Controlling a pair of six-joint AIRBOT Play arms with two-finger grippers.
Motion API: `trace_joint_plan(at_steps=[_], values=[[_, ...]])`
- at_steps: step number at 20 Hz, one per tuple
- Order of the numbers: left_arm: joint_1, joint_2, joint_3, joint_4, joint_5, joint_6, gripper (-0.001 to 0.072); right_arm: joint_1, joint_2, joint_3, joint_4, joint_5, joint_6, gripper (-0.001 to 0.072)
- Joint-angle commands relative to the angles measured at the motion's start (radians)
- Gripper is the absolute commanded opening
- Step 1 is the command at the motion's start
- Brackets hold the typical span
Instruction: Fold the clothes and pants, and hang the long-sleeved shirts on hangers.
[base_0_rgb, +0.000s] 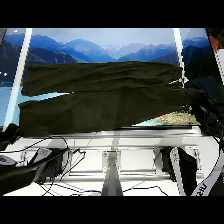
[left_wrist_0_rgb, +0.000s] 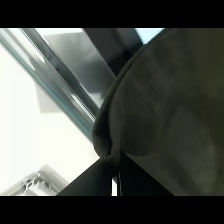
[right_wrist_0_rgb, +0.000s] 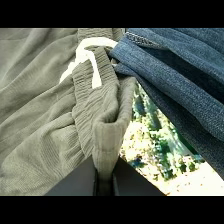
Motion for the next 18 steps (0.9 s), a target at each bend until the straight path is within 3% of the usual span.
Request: trace_joint_plan(at_steps=[1, 6, 10, 12, 18], values=[[-0.019, 0.094, 0.037, -0.019, -0.027, 0.0, 0.0023, 0.0, 0.023, 0.008, -0.01, 0.006, -0.002, 0.0026], [-0.145, 0.17, 0.109, -0.235, 0.152, -0.01, 0.0019, 0.0, 0.082, 0.107, -0.04, 0.071, -0.001, 0.0026], [-0.328, 0.132, 0.203, -0.23, 0.264, -0.079, 0.0016, 0.0, 0.092, 0.214, -0.103, 0.225, 0.014, 0.0025], [-0.397, 0.082, 0.254, -0.23, 0.305, -0.128, 0.0016, 0.0, 0.092, 0.246, -0.197, 0.28, 0.084, 0.0025], [-0.583, -0.235, 0.455, -0.231, 0.334, -0.209, 0.0016, 0.0, -0.051, 0.244, -0.196, 0.156, 0.125, 0.0024]])
